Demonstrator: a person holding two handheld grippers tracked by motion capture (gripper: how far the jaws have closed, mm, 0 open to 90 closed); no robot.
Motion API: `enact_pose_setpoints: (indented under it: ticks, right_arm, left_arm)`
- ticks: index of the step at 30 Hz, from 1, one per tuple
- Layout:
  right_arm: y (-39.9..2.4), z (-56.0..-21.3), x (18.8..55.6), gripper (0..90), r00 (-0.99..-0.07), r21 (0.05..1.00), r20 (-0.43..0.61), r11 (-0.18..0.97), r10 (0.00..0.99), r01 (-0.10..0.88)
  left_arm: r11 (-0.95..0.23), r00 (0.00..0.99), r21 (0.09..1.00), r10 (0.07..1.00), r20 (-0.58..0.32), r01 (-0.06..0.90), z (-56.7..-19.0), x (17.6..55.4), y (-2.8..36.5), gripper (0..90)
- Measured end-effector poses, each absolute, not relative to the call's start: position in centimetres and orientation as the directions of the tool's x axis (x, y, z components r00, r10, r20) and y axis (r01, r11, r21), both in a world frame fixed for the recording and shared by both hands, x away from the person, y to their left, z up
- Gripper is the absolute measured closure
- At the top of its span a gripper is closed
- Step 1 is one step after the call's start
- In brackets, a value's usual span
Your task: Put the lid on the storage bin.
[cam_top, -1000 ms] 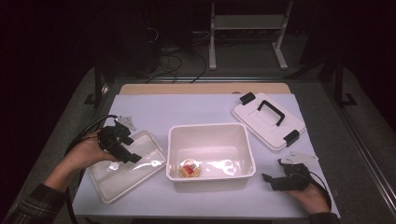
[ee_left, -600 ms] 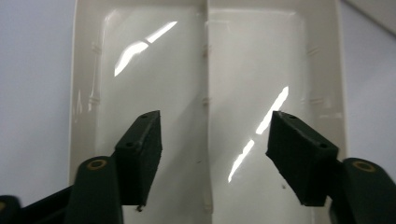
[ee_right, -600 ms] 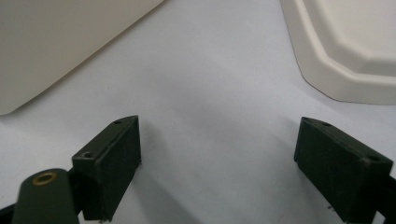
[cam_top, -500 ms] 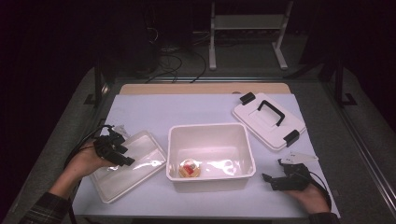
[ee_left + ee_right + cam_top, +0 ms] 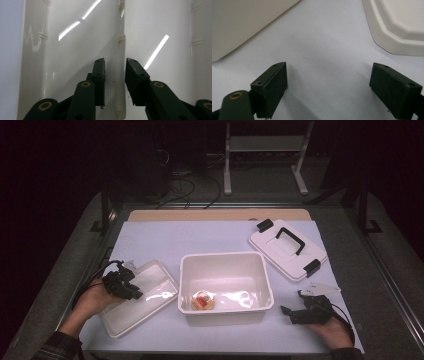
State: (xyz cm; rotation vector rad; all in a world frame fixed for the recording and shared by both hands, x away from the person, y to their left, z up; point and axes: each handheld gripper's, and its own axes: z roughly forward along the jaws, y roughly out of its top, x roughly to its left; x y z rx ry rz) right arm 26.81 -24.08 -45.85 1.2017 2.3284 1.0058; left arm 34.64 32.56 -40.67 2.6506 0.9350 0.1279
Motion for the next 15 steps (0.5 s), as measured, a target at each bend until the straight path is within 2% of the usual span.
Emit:
enact_pose_setpoints:
  ticks: [10, 15]
  right_arm:
    - [-24.09, -45.85, 26.81, 14.1, -0.587, 0.719, 0.026, 0.393, 0.809, 0.573]
    - [-24.09, -45.86, 26.81, 14.1, -0.588, 0.719, 0.026, 0.394, 0.808, 0.573]
  left_arm:
    - [-0.742, 0.792, 0.324, 0.609, -0.038, 0.587, -40.88, 34.48, 32.30, 87.8]
    - [-0.740, 0.791, 0.321, 0.611, -0.047, 0.591, -40.85, 34.54, 32.33, 88.6]
